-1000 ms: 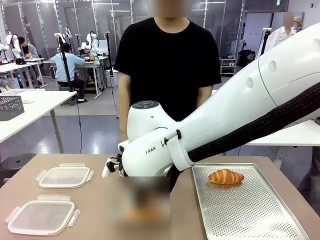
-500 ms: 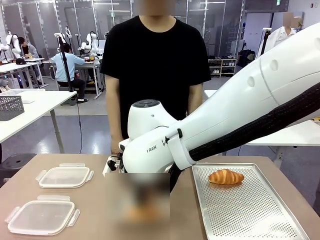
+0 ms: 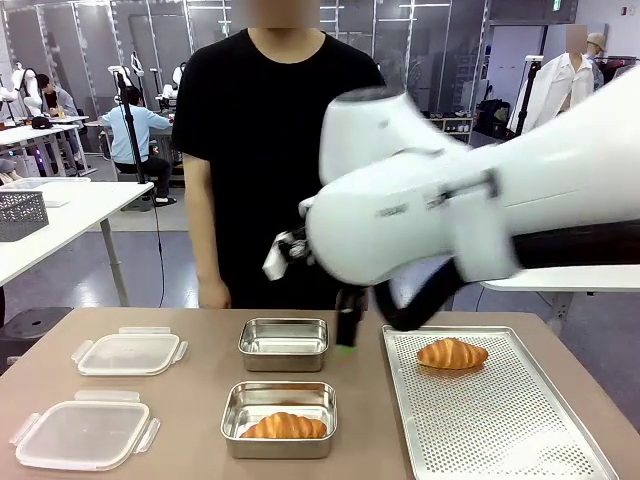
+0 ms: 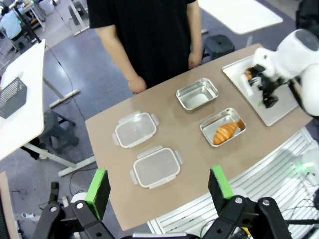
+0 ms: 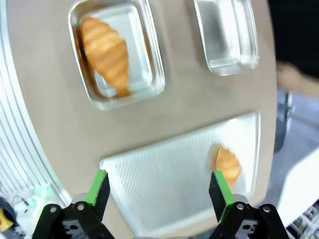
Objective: Place the bread into the airtight container.
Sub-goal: Pick up a Butter Roll and place it into an empty Airtight Container.
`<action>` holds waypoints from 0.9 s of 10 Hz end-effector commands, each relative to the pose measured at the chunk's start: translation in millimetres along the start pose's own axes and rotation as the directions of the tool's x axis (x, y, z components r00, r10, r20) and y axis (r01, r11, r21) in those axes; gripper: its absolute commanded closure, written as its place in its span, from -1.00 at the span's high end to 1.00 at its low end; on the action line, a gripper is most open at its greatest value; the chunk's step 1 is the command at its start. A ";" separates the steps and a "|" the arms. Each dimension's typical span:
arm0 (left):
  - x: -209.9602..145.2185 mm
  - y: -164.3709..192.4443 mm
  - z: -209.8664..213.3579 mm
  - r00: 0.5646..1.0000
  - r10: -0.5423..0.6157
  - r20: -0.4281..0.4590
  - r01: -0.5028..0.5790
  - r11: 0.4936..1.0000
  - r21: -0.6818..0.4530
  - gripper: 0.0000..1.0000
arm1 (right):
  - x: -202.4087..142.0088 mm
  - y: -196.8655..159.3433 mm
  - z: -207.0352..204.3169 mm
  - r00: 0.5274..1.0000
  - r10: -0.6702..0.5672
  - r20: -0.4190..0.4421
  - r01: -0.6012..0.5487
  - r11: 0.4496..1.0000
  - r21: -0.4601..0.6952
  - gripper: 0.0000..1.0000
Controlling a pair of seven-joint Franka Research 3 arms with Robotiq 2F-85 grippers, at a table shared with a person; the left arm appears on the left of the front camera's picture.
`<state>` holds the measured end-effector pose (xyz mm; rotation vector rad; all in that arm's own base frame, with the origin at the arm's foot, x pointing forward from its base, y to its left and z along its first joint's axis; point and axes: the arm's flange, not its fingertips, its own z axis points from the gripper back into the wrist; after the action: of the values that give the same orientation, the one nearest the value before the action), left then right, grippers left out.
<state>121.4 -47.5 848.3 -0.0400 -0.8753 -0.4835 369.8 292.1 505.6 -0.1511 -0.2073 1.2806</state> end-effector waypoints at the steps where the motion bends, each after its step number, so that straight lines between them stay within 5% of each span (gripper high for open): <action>1: -1.3 -2.9 6.1 1.000 -0.005 0.010 0.005 1.000 0.003 1.00 | -72.4 2.6 29.2 0.988 -0.147 -0.038 0.146 0.989 -0.029 1.00; 5: -1.3 -2.9 6.1 1.000 -0.005 0.010 0.005 1.000 0.003 1.00 | -175.2 -14.3 98.8 0.872 -0.484 -0.071 0.472 0.870 -0.139 1.00; 9: -1.3 -2.9 6.1 1.000 -0.005 0.010 0.005 1.000 0.003 1.00 | -216.5 -23.0 121.1 0.748 -0.663 -0.042 0.645 0.740 -0.193 1.00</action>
<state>121.4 -47.5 848.3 -0.0401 -0.8754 -0.4836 304.2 74.9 615.2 -0.2491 -0.2519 0.5875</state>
